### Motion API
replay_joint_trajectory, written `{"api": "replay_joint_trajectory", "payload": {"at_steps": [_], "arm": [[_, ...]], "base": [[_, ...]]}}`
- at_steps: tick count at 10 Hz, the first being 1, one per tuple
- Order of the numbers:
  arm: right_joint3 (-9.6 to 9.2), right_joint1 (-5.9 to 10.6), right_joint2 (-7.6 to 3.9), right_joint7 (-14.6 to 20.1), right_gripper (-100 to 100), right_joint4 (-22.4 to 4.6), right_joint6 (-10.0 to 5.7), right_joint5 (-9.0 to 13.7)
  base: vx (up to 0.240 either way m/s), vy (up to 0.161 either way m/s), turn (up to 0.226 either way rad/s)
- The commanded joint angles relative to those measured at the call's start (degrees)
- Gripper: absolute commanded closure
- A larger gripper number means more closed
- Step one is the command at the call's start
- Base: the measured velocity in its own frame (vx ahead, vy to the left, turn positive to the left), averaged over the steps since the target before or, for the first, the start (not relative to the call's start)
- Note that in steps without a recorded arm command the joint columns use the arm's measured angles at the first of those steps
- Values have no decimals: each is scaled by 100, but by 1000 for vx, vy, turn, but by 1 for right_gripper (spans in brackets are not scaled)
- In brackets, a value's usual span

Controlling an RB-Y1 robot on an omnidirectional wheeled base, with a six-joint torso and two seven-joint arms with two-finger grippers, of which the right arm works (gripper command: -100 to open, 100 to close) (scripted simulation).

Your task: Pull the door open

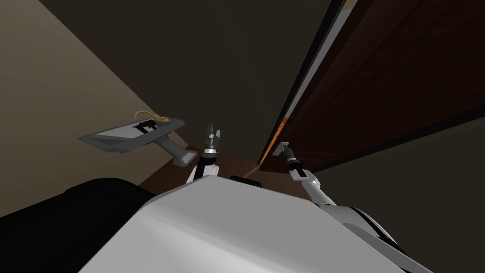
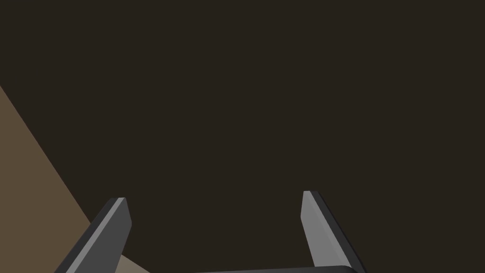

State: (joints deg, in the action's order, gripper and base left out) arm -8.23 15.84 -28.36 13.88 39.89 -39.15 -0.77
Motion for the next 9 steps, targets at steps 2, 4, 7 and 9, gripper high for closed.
{"api": "replay_joint_trajectory", "payload": {"at_steps": [2,4,7,9], "arm": [[-190,86,29,432,100,-44,-6,140],[-279,128,40,729,100,-60,-3,207],[-368,171,50,1015,100,-75,-1,274],[-547,256,72,1392,100,-105,4,408]], "base": [[-24,-25,-38],[-27,-23,-14],[-20,-21,-16],[-27,-30,-32]]}}
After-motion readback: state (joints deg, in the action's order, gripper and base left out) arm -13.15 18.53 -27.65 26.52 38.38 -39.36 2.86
